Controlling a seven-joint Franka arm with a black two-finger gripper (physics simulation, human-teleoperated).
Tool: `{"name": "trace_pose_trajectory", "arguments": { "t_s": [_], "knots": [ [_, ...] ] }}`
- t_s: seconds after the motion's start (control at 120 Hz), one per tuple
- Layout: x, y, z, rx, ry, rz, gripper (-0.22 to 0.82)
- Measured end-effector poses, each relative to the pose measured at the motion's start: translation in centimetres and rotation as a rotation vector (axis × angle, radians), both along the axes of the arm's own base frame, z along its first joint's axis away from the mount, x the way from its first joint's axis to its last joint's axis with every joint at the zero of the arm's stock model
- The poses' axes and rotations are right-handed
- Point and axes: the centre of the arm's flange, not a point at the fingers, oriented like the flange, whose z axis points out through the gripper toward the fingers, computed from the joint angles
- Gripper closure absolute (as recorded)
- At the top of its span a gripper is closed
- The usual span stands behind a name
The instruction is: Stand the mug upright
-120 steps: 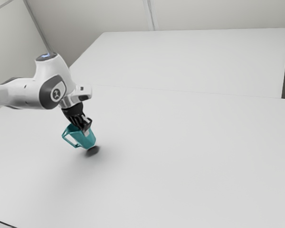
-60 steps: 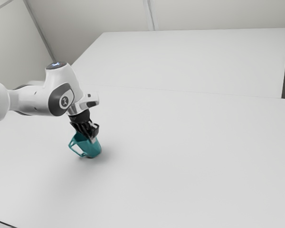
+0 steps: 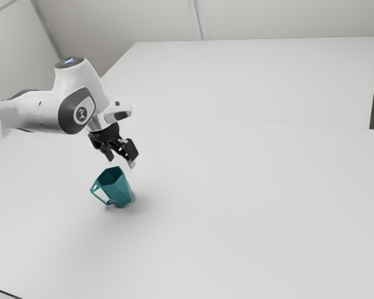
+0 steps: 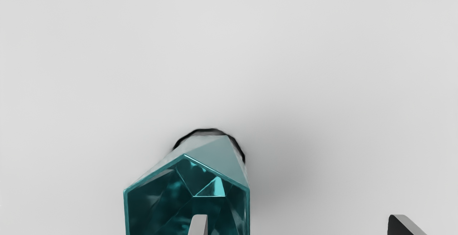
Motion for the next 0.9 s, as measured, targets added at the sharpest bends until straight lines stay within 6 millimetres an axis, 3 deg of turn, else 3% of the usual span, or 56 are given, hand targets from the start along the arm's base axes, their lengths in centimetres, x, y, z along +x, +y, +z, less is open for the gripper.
{"name": "trace_pose_trajectory", "arguments": {
  "t_s": [0.092,0.325,0.5,0.633,0.9],
  "knots": [
    [1.3,0.2,2.0,-0.008,-0.007,0.008,0.04],
    [7.6,0.8,9.5,-0.035,-0.040,0.015,0.01],
    [8.2,1.1,14.2,-0.038,-0.039,0.017,0.01],
    [7.7,0.6,15.5,-0.035,-0.017,0.009,0.00],
    [7.1,0.9,15.7,-0.036,0.016,0.017,0.00]
  ]
}}
